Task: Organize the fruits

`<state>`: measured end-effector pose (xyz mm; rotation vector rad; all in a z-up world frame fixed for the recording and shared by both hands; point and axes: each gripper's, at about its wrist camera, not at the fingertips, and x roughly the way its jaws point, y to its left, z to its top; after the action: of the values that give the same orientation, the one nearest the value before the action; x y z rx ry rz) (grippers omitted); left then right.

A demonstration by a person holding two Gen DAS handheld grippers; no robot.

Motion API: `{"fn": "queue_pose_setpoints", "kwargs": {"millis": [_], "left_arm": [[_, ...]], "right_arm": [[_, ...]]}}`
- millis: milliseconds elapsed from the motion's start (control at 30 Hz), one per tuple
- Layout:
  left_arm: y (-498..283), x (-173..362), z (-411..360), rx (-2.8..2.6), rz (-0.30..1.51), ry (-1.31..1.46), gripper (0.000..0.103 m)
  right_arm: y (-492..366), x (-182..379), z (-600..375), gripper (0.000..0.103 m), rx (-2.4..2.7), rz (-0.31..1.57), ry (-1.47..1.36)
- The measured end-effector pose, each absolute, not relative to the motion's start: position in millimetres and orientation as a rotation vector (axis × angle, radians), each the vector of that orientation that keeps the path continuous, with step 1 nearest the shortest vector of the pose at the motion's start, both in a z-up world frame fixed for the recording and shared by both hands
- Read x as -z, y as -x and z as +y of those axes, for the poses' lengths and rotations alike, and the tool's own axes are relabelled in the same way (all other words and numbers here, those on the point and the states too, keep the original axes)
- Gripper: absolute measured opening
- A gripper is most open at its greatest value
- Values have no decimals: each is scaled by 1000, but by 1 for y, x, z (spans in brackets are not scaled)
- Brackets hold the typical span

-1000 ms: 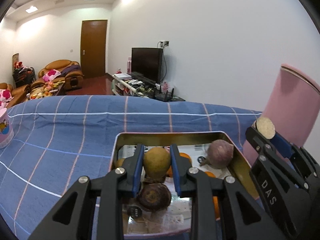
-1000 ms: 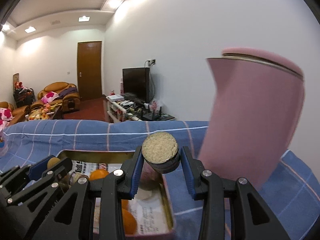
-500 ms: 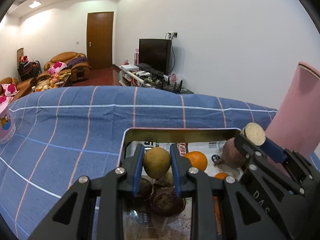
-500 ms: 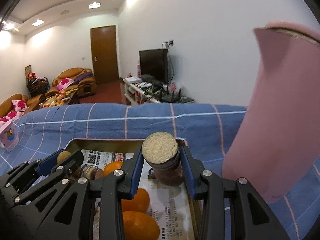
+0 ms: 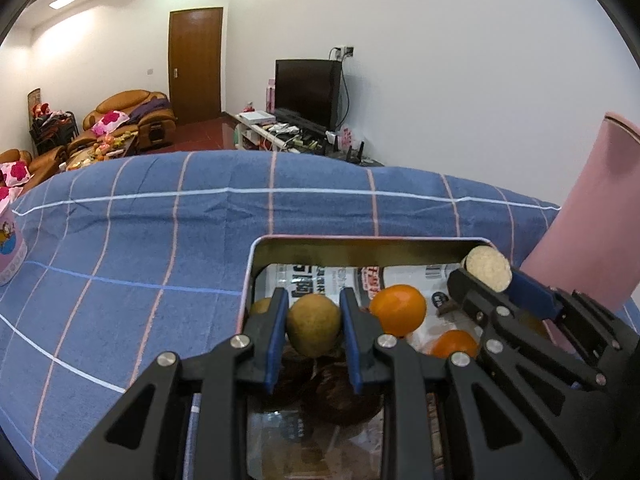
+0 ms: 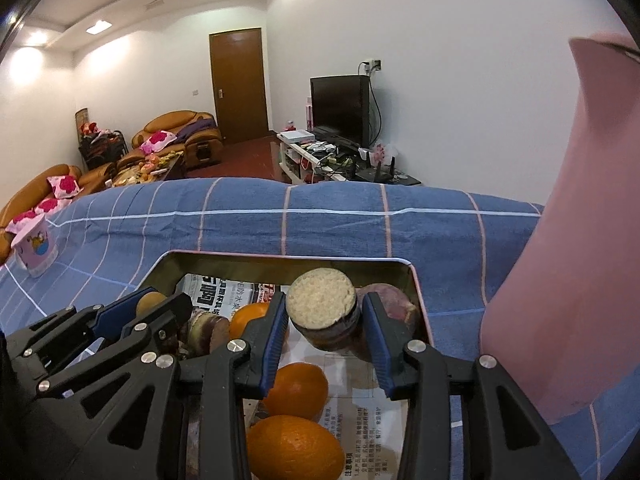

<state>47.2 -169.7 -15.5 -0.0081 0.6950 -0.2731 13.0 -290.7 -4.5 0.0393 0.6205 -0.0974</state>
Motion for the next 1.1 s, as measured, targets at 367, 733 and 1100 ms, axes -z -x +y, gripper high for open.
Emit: {"fn": "queue_pose_setpoints", "kwargs": {"millis": [367, 733, 1100], "left_arm": [[-51, 18, -168, 286, 718, -2, 28], [-47, 18, -175, 278, 704, -36, 28], [-15, 3, -185, 200, 540, -120, 103]], "right_arm": [[-8, 11, -306, 45, -24, 628, -178], [25, -7, -307, 65, 31, 473, -207], [60, -24, -315, 84, 295, 291, -218]]}}
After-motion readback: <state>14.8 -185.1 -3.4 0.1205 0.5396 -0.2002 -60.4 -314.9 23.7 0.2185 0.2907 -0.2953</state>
